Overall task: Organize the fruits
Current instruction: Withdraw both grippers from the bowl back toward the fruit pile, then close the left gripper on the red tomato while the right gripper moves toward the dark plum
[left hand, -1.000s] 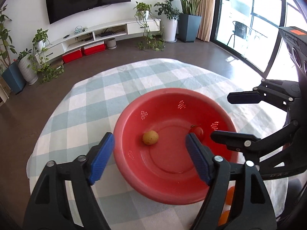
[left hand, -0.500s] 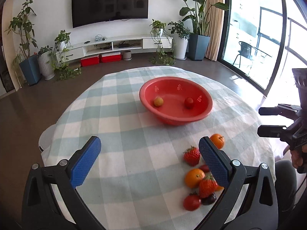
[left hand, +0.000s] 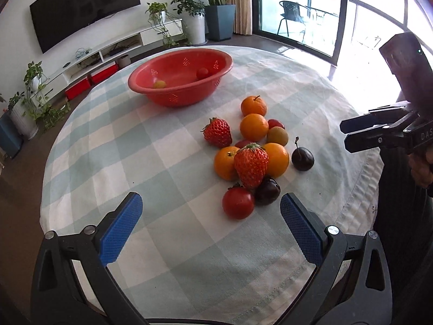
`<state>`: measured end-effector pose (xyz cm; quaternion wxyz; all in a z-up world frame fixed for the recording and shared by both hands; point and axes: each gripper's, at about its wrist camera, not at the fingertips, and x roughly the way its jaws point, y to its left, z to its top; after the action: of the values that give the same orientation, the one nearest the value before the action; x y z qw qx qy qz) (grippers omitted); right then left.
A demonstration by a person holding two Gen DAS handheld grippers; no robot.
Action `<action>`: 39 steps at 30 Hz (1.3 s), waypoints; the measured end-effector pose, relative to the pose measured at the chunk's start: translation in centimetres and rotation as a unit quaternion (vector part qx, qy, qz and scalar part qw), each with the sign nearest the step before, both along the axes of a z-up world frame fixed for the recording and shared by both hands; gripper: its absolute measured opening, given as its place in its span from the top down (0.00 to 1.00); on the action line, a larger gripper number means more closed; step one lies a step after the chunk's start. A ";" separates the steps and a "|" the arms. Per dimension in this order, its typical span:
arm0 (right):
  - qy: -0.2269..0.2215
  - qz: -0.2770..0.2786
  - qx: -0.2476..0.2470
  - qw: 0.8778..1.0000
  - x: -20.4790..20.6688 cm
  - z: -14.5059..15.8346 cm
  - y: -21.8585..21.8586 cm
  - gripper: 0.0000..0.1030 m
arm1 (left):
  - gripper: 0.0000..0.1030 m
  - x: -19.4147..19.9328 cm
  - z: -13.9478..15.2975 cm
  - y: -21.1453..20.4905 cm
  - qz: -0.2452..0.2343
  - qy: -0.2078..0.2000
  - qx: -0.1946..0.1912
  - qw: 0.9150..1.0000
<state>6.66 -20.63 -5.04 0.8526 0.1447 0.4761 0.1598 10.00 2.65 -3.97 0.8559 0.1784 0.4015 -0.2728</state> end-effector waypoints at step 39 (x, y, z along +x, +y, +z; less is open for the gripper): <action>-0.022 0.058 -0.071 0.996 -0.1 -0.9 4.0 0.33 | 0.50 4.2 -4.4 -2.5 -0.177 0.108 0.023 0.978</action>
<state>6.59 -16.60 -5.90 0.8603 0.0521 0.4751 0.1776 14.15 0.20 -8.40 0.7415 0.2355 0.4598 -0.4281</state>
